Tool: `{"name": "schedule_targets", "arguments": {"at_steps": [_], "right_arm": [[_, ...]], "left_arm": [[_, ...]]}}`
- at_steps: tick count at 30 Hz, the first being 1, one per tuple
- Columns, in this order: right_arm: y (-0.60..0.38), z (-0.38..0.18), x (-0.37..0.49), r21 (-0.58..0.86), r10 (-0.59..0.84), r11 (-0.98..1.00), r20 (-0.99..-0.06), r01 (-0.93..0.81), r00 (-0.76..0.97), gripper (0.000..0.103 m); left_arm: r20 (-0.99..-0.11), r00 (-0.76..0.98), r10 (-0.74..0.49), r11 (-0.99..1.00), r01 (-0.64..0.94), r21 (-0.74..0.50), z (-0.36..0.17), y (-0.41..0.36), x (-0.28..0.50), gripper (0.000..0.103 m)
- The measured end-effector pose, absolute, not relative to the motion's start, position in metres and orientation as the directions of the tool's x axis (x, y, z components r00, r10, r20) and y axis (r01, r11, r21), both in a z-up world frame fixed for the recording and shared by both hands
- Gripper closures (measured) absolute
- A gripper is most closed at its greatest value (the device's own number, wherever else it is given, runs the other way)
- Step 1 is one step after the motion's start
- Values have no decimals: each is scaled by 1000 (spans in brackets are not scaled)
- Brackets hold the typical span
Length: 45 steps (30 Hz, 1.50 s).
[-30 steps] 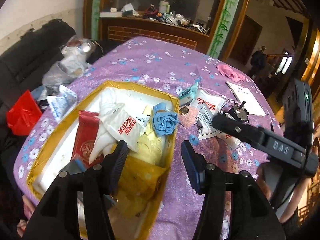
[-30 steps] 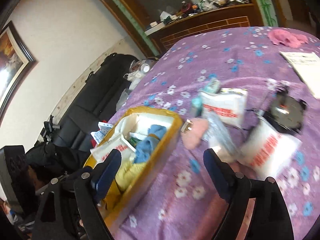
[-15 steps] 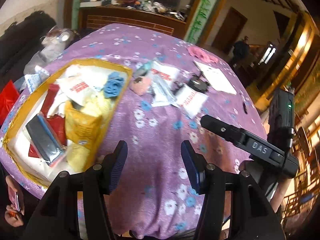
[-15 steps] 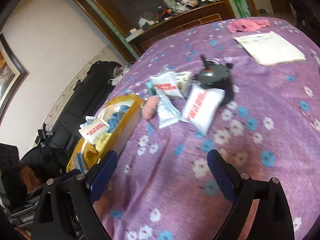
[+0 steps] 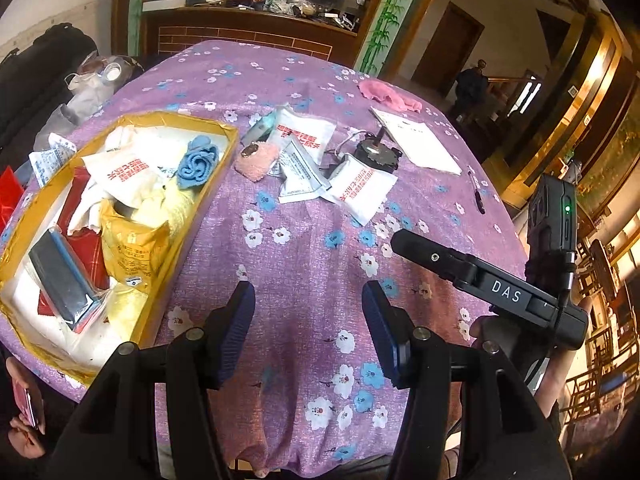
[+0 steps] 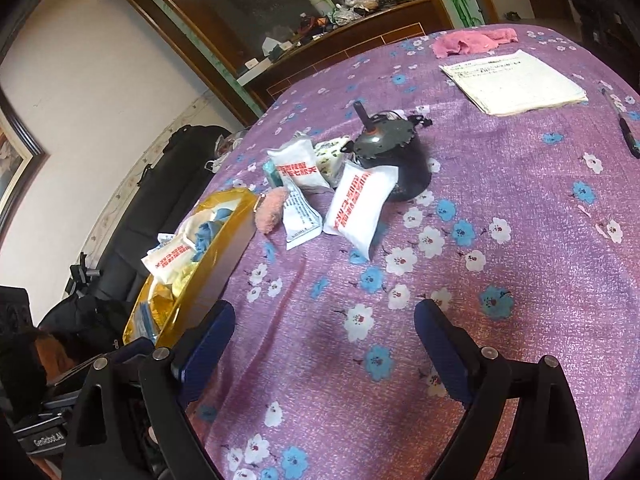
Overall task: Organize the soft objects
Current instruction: 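Grasp a white printed sachet with the left tool while the right tool grasps a white packet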
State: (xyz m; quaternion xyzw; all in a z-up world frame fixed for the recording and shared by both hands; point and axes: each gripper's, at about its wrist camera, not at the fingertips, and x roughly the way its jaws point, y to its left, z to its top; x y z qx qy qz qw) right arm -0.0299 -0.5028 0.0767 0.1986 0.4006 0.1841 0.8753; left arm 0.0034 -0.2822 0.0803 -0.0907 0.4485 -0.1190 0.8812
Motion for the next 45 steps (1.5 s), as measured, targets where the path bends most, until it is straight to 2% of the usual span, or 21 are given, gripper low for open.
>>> {"name": "schedule_targets", "arguments": {"at_steps": [9, 11, 13, 17, 20, 23, 24, 26, 29, 33, 36, 39, 40, 41, 45], "right_arm": [[-510, 78, -33, 478, 471, 861, -622, -173, 625, 12], [-513, 77, -28, 476, 468, 863, -624, -170, 626, 16], [-512, 77, -17, 475, 471, 863, -634, -172, 613, 25], [-505, 77, 16, 487, 490, 854, -631, -185, 601, 30], [-502, 70, 49, 520, 509, 839, -641, -163, 574, 44], [-499, 57, 74, 529, 503, 839, -660, -131, 557, 50], [-498, 53, 79, 539, 511, 833, -662, -125, 548, 57], [-498, 45, 84, 561, 540, 816, -656, -138, 528, 76], [-499, 45, 84, 563, 541, 814, -643, -145, 541, 86], [-498, 49, 80, 564, 547, 810, -626, -163, 556, 92], [-501, 50, 76, 561, 545, 811, -622, -166, 562, 93], [-503, 49, 76, 580, 561, 797, -611, -168, 559, 93], [-506, 48, 75, 590, 569, 790, -603, -168, 558, 93], [-509, 47, 75, 599, 577, 783, -597, -169, 558, 93], [-513, 43, 77, 638, 622, 746, -567, -189, 541, 95]], "left_arm": [[-773, 551, -315, 947, 124, -297, 70, -277, 17, 49], [-777, 549, -309, 949, 124, -290, 70, -277, 21, 49], [-780, 542, -311, 948, 121, -294, 69, -276, 27, 49], [-781, 533, -324, 944, 125, -306, 68, -275, 41, 49], [-777, 526, -346, 932, 100, -347, 69, -272, 62, 49], [-792, 488, -366, 927, 114, -358, 61, -280, 91, 49], [-801, 477, -362, 930, 121, -348, 57, -285, 103, 49], [-821, 466, -331, 942, 106, -319, 51, -293, 122, 49], [-839, 450, -306, 949, 72, -308, 41, -302, 153, 49], [-867, 390, -312, 943, 17, -332, 21, -305, 194, 49], [-867, 361, -345, 927, -15, -375, 7, -306, 210, 49], [-877, 387, -284, 954, 20, -300, 5, -322, 215, 50], [-882, 396, -255, 964, 30, -265, 5, -326, 214, 65], [-888, 398, -229, 970, 24, -240, 4, -328, 212, 75], [-886, 375, -273, 959, 35, -280, 3, -322, 193, 79]]}}
